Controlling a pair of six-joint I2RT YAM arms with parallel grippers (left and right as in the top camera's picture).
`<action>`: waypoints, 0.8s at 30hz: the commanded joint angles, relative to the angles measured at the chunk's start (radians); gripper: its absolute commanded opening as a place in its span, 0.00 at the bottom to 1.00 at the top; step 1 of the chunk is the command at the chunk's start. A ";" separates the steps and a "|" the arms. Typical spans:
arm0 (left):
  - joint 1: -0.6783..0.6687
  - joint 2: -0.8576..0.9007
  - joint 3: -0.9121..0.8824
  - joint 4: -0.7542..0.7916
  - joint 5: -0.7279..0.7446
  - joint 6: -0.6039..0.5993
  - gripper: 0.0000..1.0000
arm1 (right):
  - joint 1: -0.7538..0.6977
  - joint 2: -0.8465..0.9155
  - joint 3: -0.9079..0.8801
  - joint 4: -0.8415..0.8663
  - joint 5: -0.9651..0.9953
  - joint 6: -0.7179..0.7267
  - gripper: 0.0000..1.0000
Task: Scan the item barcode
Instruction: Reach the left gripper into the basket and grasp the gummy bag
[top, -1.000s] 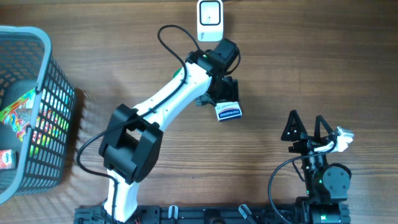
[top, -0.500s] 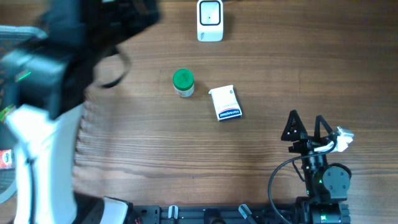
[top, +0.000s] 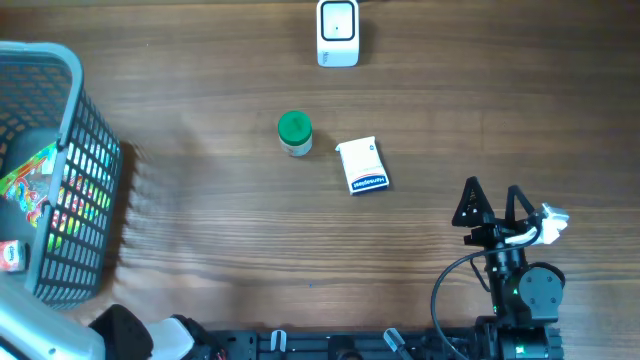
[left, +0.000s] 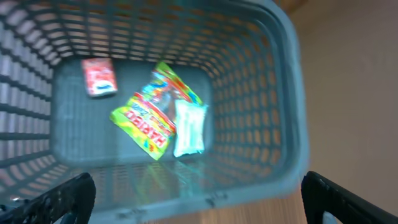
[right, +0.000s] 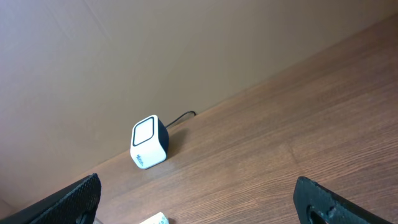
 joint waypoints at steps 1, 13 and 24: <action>0.099 0.067 -0.008 -0.019 0.014 -0.013 1.00 | 0.006 -0.007 -0.001 0.006 0.019 0.006 1.00; 0.117 0.228 -0.545 0.296 0.024 0.114 1.00 | 0.006 -0.007 -0.001 0.006 0.019 0.006 1.00; 0.114 0.311 -0.840 0.685 0.122 0.509 1.00 | 0.006 -0.007 -0.001 0.006 0.019 0.006 1.00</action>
